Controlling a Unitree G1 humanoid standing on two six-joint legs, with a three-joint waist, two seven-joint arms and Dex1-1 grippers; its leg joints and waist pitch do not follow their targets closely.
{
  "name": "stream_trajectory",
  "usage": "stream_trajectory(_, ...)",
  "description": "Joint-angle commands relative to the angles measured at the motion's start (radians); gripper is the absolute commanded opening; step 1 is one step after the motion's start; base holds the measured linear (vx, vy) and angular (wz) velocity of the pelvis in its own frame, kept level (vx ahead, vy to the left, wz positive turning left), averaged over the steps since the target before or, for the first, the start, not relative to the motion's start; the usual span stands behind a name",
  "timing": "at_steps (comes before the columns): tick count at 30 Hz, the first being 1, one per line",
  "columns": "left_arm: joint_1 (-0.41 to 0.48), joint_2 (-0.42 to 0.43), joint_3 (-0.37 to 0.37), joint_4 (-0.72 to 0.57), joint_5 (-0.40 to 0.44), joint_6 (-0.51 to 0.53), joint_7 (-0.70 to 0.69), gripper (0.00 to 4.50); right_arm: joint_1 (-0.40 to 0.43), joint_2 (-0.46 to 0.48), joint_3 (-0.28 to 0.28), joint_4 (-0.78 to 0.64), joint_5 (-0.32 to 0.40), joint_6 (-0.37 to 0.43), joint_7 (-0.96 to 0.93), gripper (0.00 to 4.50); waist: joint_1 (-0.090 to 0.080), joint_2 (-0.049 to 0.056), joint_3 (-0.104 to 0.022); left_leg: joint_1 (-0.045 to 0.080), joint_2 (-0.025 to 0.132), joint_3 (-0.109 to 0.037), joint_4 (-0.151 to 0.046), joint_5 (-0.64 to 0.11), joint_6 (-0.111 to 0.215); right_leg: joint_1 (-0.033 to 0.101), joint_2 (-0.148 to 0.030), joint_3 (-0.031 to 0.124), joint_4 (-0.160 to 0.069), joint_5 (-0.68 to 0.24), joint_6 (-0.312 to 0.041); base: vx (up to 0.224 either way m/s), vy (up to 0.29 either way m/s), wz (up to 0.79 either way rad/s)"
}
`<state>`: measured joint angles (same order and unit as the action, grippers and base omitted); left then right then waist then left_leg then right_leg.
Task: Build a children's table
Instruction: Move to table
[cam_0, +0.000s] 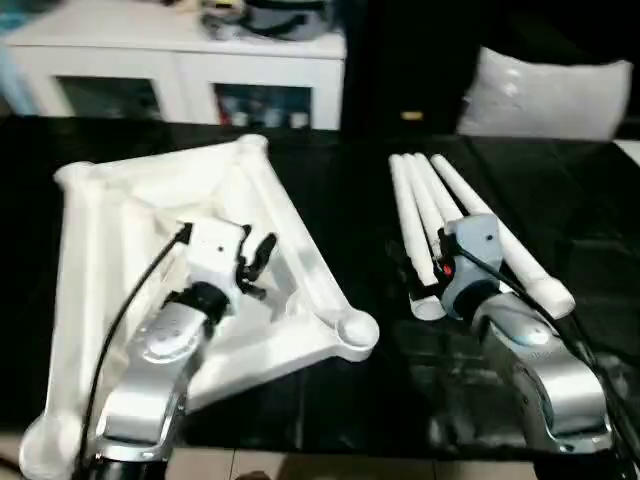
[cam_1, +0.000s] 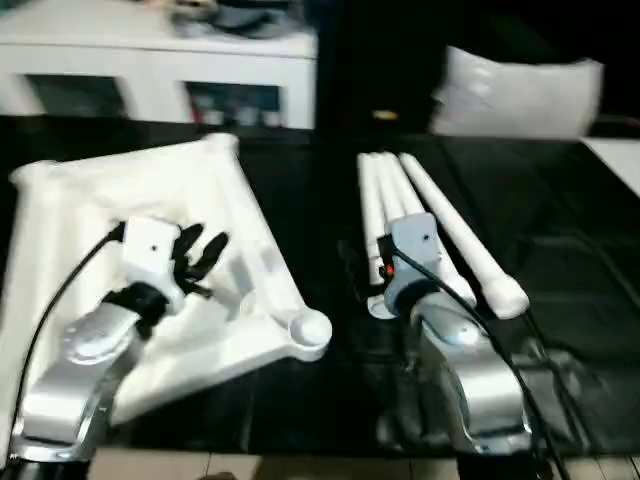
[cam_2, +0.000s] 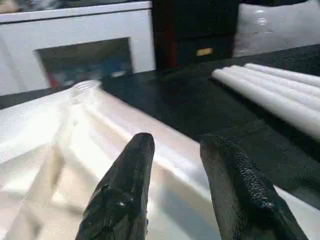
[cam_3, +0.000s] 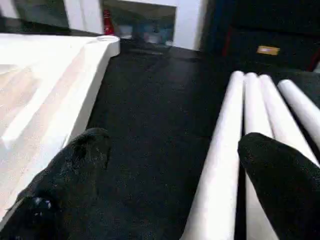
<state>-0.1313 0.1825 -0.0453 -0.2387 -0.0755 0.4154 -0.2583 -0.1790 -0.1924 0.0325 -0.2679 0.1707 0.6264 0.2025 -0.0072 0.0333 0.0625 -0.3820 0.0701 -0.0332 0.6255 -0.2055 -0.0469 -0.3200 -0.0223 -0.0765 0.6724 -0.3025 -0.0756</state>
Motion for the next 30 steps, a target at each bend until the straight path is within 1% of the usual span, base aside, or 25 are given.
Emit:
stream_trajectory(1,-0.012,0.003,-0.023,-0.003,-0.004,0.016,-0.022,1.84,-0.012,-0.005,-0.038,0.005,0.025,0.031,0.003,4.50,0.014,-0.024,-0.036,0.018,0.099,-0.006,-0.076,-0.440,0.072,-0.030,-0.134,0.138,-0.155,-0.254,-0.137,-0.005,-0.249,0.36)
stream_trajectory(2,-0.011,0.008,-0.028,-0.006,-0.005,0.016,-0.030,1.84,-0.016,-0.021,-0.025,0.005,0.002,0.041,-0.001,4.50,0.053,-0.057,-0.046,-0.005,0.033,0.095,0.052,-0.136,0.081,0.007,-0.183,0.161,-0.210,-0.487,-0.068,-0.005,-0.249,0.36)
stream_trajectory(3,-0.011,0.008,-0.028,-0.006,-0.005,0.016,-0.030,1.84,-0.016,-0.021,-0.025,0.005,0.002,0.041,-0.001,4.50,0.053,-0.057,-0.046,-0.005,0.033,0.095,0.052,-0.136,0.081,0.007,-0.183,0.161,-0.210,-0.487,-0.068,0.027,-0.229,0.04)
stream_trajectory(4,-0.009,0.014,-0.034,-0.012,-0.014,0.019,-0.047,1.84,-0.023,-0.019,-0.027,0.004,0.002,0.039,-0.005,4.50,0.095,-0.059,-0.052,-0.036,0.044,0.110,0.019,0.049,0.069,0.015,-0.146,0.162,-0.179,-0.469,0.209,0.017,-0.179,-0.04)
stream_trajectory(5,-0.009,0.032,-0.047,-0.018,-0.024,0.029,-0.081,1.84,-0.040,-0.021,-0.019,0.011,-0.031,0.053,-0.038,4.50,0.099,-0.061,-0.057,-0.038,0.054,0.112,-0.003,0.056,0.072,0.022,-0.135,0.158,-0.163,-0.388,0.242,0.017,-0.179,-0.04)
stream_trajectory(6,-0.010,0.046,-0.056,-0.023,-0.032,0.039,-0.104,1.84,-0.052,-0.019,-0.015,0.017,-0.052,0.062,-0.063,4.50,0.098,-0.056,-0.059,-0.040,0.060,0.111,-0.021,0.065,0.074,0.029,-0.120,0.142,-0.149,-0.274,0.247,-0.009,-0.128,0.04)
stream_trajectory(7,-0.015,0.058,-0.054,-0.029,-0.060,0.066,-0.135,1.84,-0.076,-0.014,-0.008,0.028,-0.063,0.095,-0.078,4.50,0.083,-0.039,-0.064,-0.018,0.098,0.098,-0.054,0.077,0.066,0.018,-0.086,0.099,-0.114,0.096,0.215,0.001,-0.069,-0.04)
stream_trajectory(8,-0.022,0.070,-0.047,-0.034,-0.086,0.095,-0.162,2.03,-0.106,-0.014,0.005,0.043,-0.085,0.139,-0.098,4.50,0.080,-0.020,-0.073,-0.015,0.101,0.099,-0.057,0.078,0.058,0.022,-0.083,0.088,-0.104,0.150,0.197,0.001,-0.069,-0.04)
stream_trajectory(9,-0.034,0.094,-0.042,-0.040,-0.118,0.125,-0.207,2.13,-0.154,-0.008,0.014,0.072,-0.093,0.229,-0.117,4.50,0.076,0.003,-0.075,-0.004,0.121,0.089,-0.063,0.060,0.025,0.019,-0.089,0.083,-0.095,0.200,0.147,0.000,0.000,0.00)
stream_trajectory(10,-0.034,0.094,-0.042,-0.040,-0.118,0.125,-0.207,2.18,-0.154,-0.008,0.014,0.072,-0.093,0.229,-0.117,4.50,0.070,0.006,-0.074,0.002,0.136,0.083,-0.069,0.039,0.012,0.018,-0.094,0.082,-0.096,0.192,0.116,0.000,0.000,0.00)
stream_trajectory(11,-0.037,0.103,-0.044,-0.042,-0.124,0.131,-0.222,2.22,-0.169,-0.004,0.011,0.082,-0.089,0.255,-0.125,4.50,0.063,0.005,-0.075,0.003,0.155,0.079,-0.075,0.016,0.002,0.024,-0.104,0.081,-0.096,0.183,0.061,0.000,0.000,0.00)
stream_trajectory(12,-0.040,0.135,-0.062,-0.050,-0.126,0.128,-0.267,2.22,-0.196,-0.001,0.010,0.103,-0.082,0.266,-0.124,4.50,0.067,0.011,-0.073,0.011,0.160,0.079,-0.078,-0.001,0.001,0.017,-0.109,0.083,-0.099,0.171,0.031,0.000,0.000,0.00)
stream_trajectory(13,-0.041,0.163,-0.079,-0.057,-0.126,0.123,-0.305,2.47,-0.223,0.001,0.008,0.126,-0.075,0.284,-0.123,4.50,0.062,0.005,-0.066,0.006,0.152,0.092,-0.081,-0.042,-0.007,0.023,-0.119,0.089,-0.106,0.128,-0.044,0.000,0.000,0.00)
stream_trajectory(14,-0.042,0.182,-0.089,-0.061,-0.126,0.121,-0.330,2.58,-0.241,0.003,0.007,0.141,-0.074,0.297,-0.122,4.50,0.063,0.007,-0.066,0.003,0.147,0.097,-0.082,-0.040,-0.012,0.027,-0.118,0.087,-0.108,0.113,-0.055,0.000,0.000,0.00)
stream_trajectory(15,-0.042,0.182,-0.089,-0.061,-0.126,0.121,-0.330,2.58,-0.241,0.003,0.007,0.141,-0.074,0.297,-0.122,4.50,0.066,0.008,-0.066,0.003,0.147,0.104,-0.084,-0.038,-0.014,0.025,-0.117,0.084,-0.114,0.076,-0.057,0.000,0.000,0.00)
stream_trajectory(16,-0.048,0.211,-0.102,-0.070,-0.144,0.128,-0.379,2.68,-0.282,0.011,-0.004,0.186,-0.073,0.321,-0.128,4.50,0.068,0.012,-0.067,0.007,0.152,0.105,-0.083,-0.038,-0.014,0.021,-0.117,0.085,-0.114,0.068,-0.059,0.000,0.000,0.00)
stream_trajectory(17,-0.055,0.234,-0.109,-0.077,-0.162,0.138,-0.417,2.78,-0.320,0.019,-0.018,0.229,-0.075,0.348,-0.135,4.50,0.066,0.013,-0.067,0.013,0.156,0.106,-0.084,-0.053,-0.016,0.015,-0.119,0.087,-0.113,0.047,-0.080,0.000,0.000,0.00)
stream_trajectory(18,-0.072,0.270,-0.118,-0.090,-0.197,0.163,-0.479,2.99,-0.388,0.025,-0.035,0.310,-0.077,0.384,-0.139,4.50,0.061,0.010,-0.066,0.008,0.153,0.107,-0.088,-0.053,-0.026,0.017,-0.116,0.086,-0.107,0.050,-0.094,0.000,0.000,0.00)
stream_trajectory(19,-0.080,0.287,-0.121,-0.096,-0.215,0.178,-0.506,2.99,-0.423,0.024,-0.038,0.359,-0.076,0.401,-0.134,4.50,0.062,0.014,-0.064,0.016,0.150,0.112,-0.087,-0.091,-0.038,0.009,-0.117,0.088,-0.112,0.004,-0.101,0.000,0.000,0.00)
stream_trajectory(21,-0.088,0.303,-0.124,-0.100,-0.219,0.183,-0.527,3.17,-0.456,0.026,-0.042,0.422,-0.074,0.398,-0.129,4.50,0.064,0.013,-0.057,0.017,0.151,0.120,-0.087,-0.126,-0.044,0.006,-0.121,0.093,-0.121,-0.052,-0.104,0.000,0.000,0.00)
stream_trajectory(23,-0.092,0.311,-0.127,-0.101,-0.220,0.183,-0.534,3.27,-0.476,0.027,-0.046,0.459,-0.069,0.406,-0.125,4.50,0.068,0.011,-0.057,0.018,0.150,0.128,-0.087,-0.128,-0.038,0.005,-0.121,0.094,-0.125,-0.081,-0.098,0.000,0.000,0.00)
stream_trajectory(25,-0.093,0.315,-0.127,-0.102,-0.226,0.191,-0.538,3.45,-0.485,0.028,-0.048,0.479,-0.068,0.404,-0.125,4.50,0.072,0.009,-0.061,0.018,0.152,0.135,-0.087,-0.103,-0.034,0.005,-0.121,0.093,-0.122,-0.073,-0.093,0.000,0.000,0.00)
stream_trajectory(26,-0.090,0.318,-0.128,-0.109,-0.231,0.203,-0.545,3.54,-0.505,0.032,-0.057,0.525,-0.066,0.394,-0.129,4.50,0.073,0.005,-0.064,0.017,0.154,0.138,-0.087,-0.087,-0.033,0.005,-0.119,0.092,-0.120,-0.048,-0.090,0.000,0.000,0.00)
stream_trajectory(27,-0.089,0.318,-0.129,-0.112,-0.231,0.207,-0.545,3.61,-0.512,0.035,-0.062,0.542,-0.065,0.392,-0.131,4.50,0.074,0.007,-0.065,0.016,0.153,0.139,-0.085,-0.074,-0.032,0.005,-0.119,0.091,-0.116,-0.022,-0.093,0.000,0.000,0.00)
stream_trajectory(30,-0.091,0.329,-0.133,-0.115,-0.241,0.213,-0.547,3.81,-0.546,0.040,-0.071,0.612,-0.073,0.390,-0.135,4.50,0.075,0.003,-0.069,0.012,0.153,0.143,-0.082,-0.043,-0.027,0.007,-0.117,0.090,-0.110,0.039,-0.095,0.000,0.000,0.00)
